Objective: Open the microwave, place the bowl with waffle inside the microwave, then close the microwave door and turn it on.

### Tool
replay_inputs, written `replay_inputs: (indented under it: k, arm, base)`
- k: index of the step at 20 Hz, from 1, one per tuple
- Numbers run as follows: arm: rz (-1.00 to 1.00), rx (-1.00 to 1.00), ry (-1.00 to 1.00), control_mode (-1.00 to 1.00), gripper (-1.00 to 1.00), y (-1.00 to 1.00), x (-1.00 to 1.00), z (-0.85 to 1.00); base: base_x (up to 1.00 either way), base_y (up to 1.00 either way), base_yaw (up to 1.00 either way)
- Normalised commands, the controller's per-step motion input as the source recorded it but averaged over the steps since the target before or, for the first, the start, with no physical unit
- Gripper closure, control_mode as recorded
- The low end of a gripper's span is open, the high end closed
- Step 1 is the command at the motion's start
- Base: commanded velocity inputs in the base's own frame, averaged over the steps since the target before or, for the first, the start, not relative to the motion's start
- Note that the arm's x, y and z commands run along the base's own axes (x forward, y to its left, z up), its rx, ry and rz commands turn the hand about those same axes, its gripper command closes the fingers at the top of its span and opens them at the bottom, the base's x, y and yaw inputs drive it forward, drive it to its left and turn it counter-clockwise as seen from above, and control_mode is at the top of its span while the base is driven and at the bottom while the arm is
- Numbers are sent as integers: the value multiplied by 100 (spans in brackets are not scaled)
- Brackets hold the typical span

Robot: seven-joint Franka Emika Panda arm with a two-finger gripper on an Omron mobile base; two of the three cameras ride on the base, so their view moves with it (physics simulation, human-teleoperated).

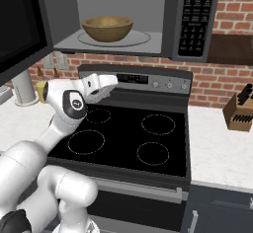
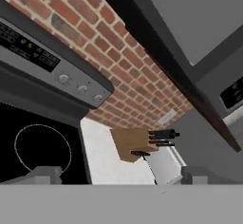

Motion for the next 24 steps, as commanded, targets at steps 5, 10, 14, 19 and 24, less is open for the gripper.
replay_inputs:
  k: [5,10,14,19,24]
  arm:
    - [0,-21,-8,-100,-100,0,-39,-22]
    - [-1,-19,-15,-100,-100,44,-44,5]
    - [-6,-17,-11,-100,-100,79,-62,24]
    - [-3,-18,-3,-100,-100,72,-36,2]
    - [0,-16,-7,-100,-100,88,-33,34]
  base:
    - [0,0,0]
    - [0,0,0]
    - [0,0,0]
    - [0,0,0]
    - [0,0,0]
